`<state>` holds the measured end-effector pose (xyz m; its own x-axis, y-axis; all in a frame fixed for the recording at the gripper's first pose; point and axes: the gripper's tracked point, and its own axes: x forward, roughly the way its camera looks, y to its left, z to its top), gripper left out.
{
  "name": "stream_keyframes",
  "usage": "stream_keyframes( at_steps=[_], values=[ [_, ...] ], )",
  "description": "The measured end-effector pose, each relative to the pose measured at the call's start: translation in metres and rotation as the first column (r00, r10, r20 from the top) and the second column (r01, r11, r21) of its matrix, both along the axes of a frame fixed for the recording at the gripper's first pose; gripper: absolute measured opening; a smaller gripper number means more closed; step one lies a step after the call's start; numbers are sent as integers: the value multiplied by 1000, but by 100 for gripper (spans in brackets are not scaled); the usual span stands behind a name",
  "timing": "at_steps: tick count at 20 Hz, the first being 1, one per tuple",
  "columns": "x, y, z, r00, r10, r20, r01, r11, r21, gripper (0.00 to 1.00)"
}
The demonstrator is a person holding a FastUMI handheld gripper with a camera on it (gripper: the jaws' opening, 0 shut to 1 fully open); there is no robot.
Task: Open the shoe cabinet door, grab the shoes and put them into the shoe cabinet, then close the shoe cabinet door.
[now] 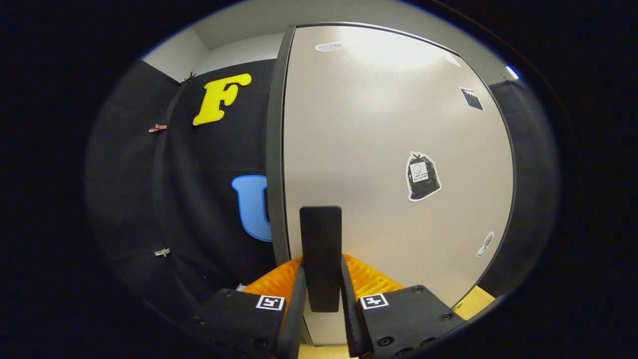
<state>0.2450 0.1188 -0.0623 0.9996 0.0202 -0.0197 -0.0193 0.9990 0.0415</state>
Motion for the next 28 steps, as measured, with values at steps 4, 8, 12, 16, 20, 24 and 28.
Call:
stream_keyframes(
  at_steps=[4,8,12,16,20,24,28],
  values=[
    [2,-1,-1,1000,-1,1,1,1000,-17,32],
    [-7,-1,0,999,31,-8,-31,999,-27,25],
    [-35,1,3,998,65,1,-65,998,-21,25],
    [-84,-16,5,994,106,11,-106,994,-15,25],
    [-123,-27,10,989,145,13,-145,989,-11,25],
    [-149,-35,17,987,160,27,-160,987,-8,24],
    [-162,-48,20,986,162,38,-161,987,-5,24]
  ],
)
